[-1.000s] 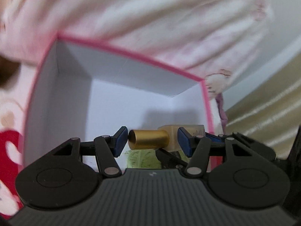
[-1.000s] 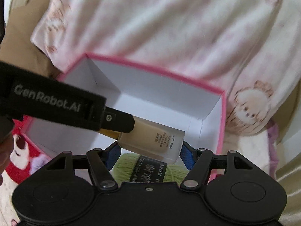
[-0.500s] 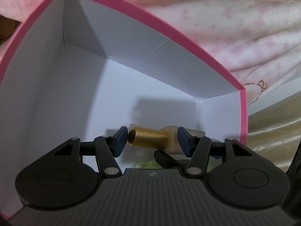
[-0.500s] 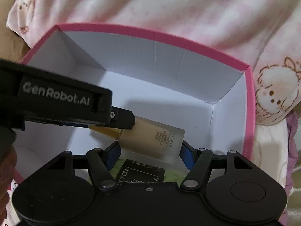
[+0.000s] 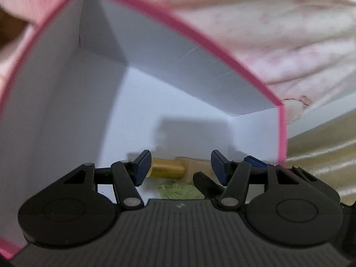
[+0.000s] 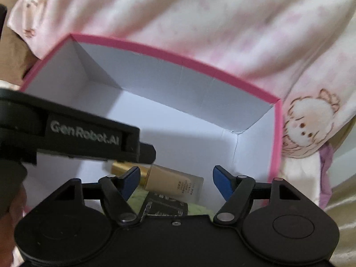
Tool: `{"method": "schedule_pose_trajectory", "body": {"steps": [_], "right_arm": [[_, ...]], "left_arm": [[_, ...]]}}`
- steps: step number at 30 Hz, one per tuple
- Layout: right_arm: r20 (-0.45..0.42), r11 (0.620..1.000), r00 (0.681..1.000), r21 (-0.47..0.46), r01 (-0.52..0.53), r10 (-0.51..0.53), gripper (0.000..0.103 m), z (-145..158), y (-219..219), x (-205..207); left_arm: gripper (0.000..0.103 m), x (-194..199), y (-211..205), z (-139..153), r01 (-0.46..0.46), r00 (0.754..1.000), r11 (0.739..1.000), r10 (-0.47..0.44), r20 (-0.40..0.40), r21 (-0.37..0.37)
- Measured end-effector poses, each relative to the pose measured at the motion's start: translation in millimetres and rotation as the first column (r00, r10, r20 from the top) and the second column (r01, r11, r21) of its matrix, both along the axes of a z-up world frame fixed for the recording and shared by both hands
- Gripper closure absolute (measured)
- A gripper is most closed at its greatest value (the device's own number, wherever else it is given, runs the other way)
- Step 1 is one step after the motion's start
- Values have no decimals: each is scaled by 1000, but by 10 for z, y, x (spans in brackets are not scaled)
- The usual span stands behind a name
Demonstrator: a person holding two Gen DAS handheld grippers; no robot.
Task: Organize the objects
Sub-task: 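Lower the foundation bottle into the pink box and open the left gripper, then withdraw the left gripper and move it over the blue wet-wipes pack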
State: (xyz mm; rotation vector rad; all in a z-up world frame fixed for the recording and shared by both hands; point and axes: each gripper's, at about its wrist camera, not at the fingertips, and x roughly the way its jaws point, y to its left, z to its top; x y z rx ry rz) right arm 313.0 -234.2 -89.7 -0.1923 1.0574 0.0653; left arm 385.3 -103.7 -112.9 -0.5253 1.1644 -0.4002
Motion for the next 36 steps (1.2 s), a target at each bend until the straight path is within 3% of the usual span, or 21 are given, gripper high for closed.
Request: {"method": "schedule_pose_trajectory", "body": {"steps": [4,8,14,21,28,32,36], "right_arm": [[31,1000,999,26,-17,16,27,319,-60,-289],[51,997,998,70,-25,21,27,674,-169,-456],[86,985,995,160,-57,43,27,1217,-222,-812],[154,958,983,254,-133,96,26,1656,-254,-1512],[177,943,977,289,-166,118,21,1686,-347,-2016],[161,941,979,293,-167,123,18,1574,-386,-2223],[147,943,980,283,-174,137,18,1367,-412,-2397]], "left_arm": [[37,-121,-22,331,122,991,990,-125,45,71],[34,-376,84,732,184,971,971,-204,122,154],[30,-916,271,1340,244,949,951,-275,157,192],[25,-1570,465,1755,311,917,919,-357,178,243],[22,-2207,572,1893,347,886,870,-427,183,350],[17,-2451,628,1829,349,887,876,-424,184,333],[15,-2625,694,1688,297,913,909,-360,190,294]]}}
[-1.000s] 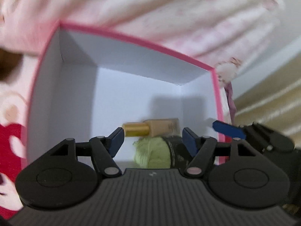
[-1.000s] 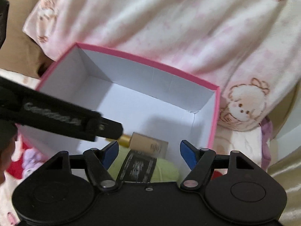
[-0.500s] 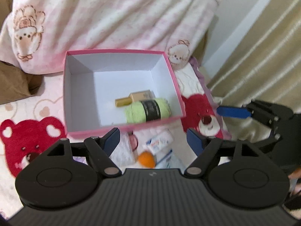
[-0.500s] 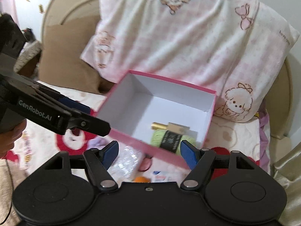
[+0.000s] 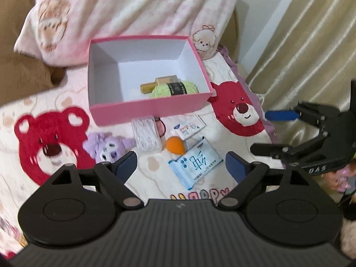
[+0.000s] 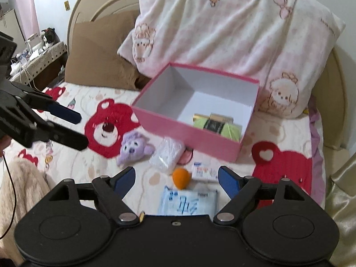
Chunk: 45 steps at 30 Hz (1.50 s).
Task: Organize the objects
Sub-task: 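Withdraw the left gripper and move it over the blue wet-wipes pack, then close the left gripper on the wet-wipes pack edge and lift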
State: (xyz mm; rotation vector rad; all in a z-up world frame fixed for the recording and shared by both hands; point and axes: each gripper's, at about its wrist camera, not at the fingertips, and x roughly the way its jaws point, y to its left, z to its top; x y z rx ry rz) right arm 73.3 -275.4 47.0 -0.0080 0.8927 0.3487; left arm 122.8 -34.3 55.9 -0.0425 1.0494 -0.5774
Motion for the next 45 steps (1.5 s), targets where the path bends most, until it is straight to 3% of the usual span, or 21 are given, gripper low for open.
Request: {"method": "schedule_pose_trajectory", "body": {"steps": [7,13,17,22,28,32,34,38,40,43,45], "right_arm": [[-67,998,997,57,30,-26,18,-345,-116,-106],[-149,989,988,138,56,-35,18,-682,-227,-55],[-194,982,978,156,103,-72,18,-895,-296,30],[-223,963,966,205,177,-130,18,-1113,-416,154],[-257,958,944,145,249,-206,19,-1424,-406,318],[-291,938,918,135,319,-270,25,-1699,-458,388],[-301,923,906,153,354,-298,32,-1821,-491,387],[-231,951,925,-4,308,-301,47,-1876,-329,336],[-239,957,931,19,289,-276,56,-1895,-294,325],[-219,965,941,0,262,-256,59,-1903,-236,324],[-213,967,944,-4,256,-251,61,-1914,-223,319]], "left_arm": [[13,-199,33,-327,-23,999,998,20,-44,-54],[11,-307,-59,-594,-21,1000,998,22,15,-64],[11,-278,-158,-856,-14,1000,997,13,-8,-70],[13,-242,-270,-1169,-34,999,997,35,24,-66],[13,-117,-399,-1462,-84,994,995,87,72,-50],[15,-48,-483,-1675,-119,989,990,125,80,-70],[19,-51,-517,-1798,-126,989,989,132,65,-80],[39,-96,-606,-2082,-92,995,995,94,35,-43],[48,-99,-618,-2185,-92,995,995,93,24,-43],[55,-102,-586,-2268,-108,994,991,110,19,-84],[73,-107,-581,-2280,-109,993,988,112,26,-108]]}}
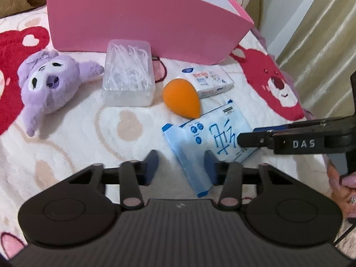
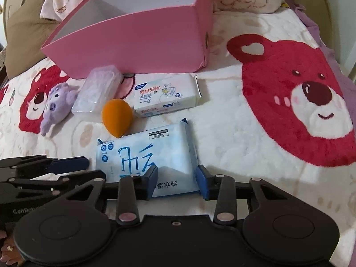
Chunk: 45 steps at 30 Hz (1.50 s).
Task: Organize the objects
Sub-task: 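Close the left gripper on the wet-wipes pack edge and lift, then carry the wet-wipes pack into the pink box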
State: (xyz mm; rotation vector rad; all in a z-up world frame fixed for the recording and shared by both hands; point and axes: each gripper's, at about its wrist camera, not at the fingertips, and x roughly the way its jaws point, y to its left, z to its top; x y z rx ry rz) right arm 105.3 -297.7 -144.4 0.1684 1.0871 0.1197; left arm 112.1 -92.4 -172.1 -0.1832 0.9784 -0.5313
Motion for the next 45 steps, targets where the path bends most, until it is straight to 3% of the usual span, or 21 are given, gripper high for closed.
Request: {"method": "schedule_pose_trajectory", "body": {"steps": [3,6,10,14,17,19,20,21,23,27,30,32,37,45], "right_arm": [[-3,1000,1000,8,-5,5,61,-7,8,-6],[0,1000,1000,1,-21,21,61,-6,35,-26],[0,998,1000,57,-25,25,61,18,16,-54],[-5,989,993,90,-114,115,61,10,182,-104],[-4,990,990,5,-143,143,61,-16,314,-107],[3,990,990,-36,-140,140,54,-28,347,-97],[1,990,991,-47,-136,136,44,-36,346,-86],[-5,990,991,-53,-131,131,41,-50,336,-69],[-19,992,992,-23,-126,125,41,-82,291,-32],[-27,989,989,30,-148,148,58,-77,301,-54],[-9,990,990,1,-140,140,63,-18,372,-119],[-5,995,995,15,-102,102,63,56,412,-173],[62,995,996,-70,-65,69,63,278,663,-395],[135,999,990,15,-31,28,60,652,790,-622]], "left_arm": [[89,-11,-20,-3,24,1000,999,-23,9,-27],[90,-4,-21,12,27,1000,999,-27,6,-35],[89,30,92,20,-6,996,994,-3,-84,-108],[89,16,199,101,-52,997,998,50,-59,-27],[79,58,239,88,-95,994,995,96,-50,34],[75,82,264,34,-109,992,994,111,-63,25],[76,86,270,6,-108,992,994,108,-64,13],[76,85,270,-14,-99,993,995,99,-60,5],[76,91,248,-61,-86,994,996,85,-66,-11],[79,107,276,-111,-101,989,990,89,-119,-102],[79,82,294,-78,-100,988,986,82,-133,-132],[78,50,291,-9,-100,988,987,83,-133,-126],[78,-61,332,281,-72,994,992,63,-86,-107],[79,-196,582,820,-78,996,989,74,-39,-122]]}}
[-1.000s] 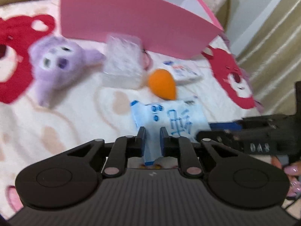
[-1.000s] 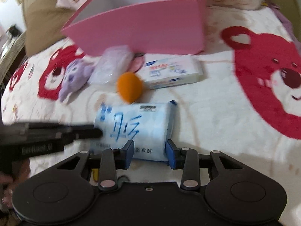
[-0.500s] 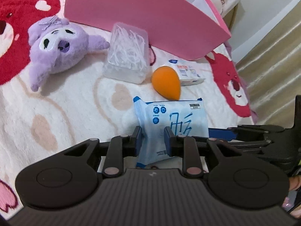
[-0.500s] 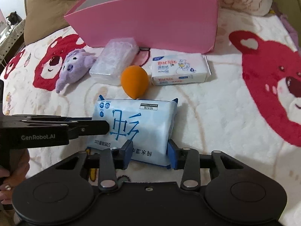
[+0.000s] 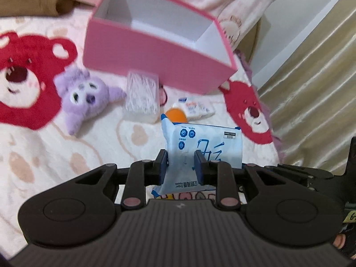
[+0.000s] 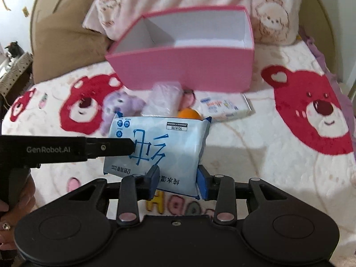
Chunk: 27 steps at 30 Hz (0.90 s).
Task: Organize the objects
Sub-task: 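Carry the wet-wipes pack into the pink box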
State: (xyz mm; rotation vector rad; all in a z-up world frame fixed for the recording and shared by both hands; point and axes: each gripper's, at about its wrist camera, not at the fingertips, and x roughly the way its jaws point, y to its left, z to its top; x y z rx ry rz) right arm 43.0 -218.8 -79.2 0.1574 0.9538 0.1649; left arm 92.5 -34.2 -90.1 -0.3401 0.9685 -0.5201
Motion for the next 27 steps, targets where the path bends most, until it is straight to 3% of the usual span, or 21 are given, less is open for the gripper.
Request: {"method": "schedule_pose_trajectory", "body": {"steps": [9,17,21,23,27], "right_arm": [[109,999,993,-21,-49,50,58,631,129,145],[210,997,975,-25,-68,72,57,1092,67,588],[235,997,969,-36,-63,70,60,1205,-12,989],[212,998,975,-10,-59,60,61,1201,-75,1206],[162,999,986,33,-36,30,69,1068,-249,1663]], "left_arm": [[79,185,100,782,12,991,999,-17,130,35],[79,631,16,1348,8,963,997,-30,268,82],[75,1028,-32,1358,-18,953,998,-3,302,68],[75,1270,-35,1286,-42,966,999,33,258,31],[75,1651,-115,1149,-70,960,997,61,274,25]]}}
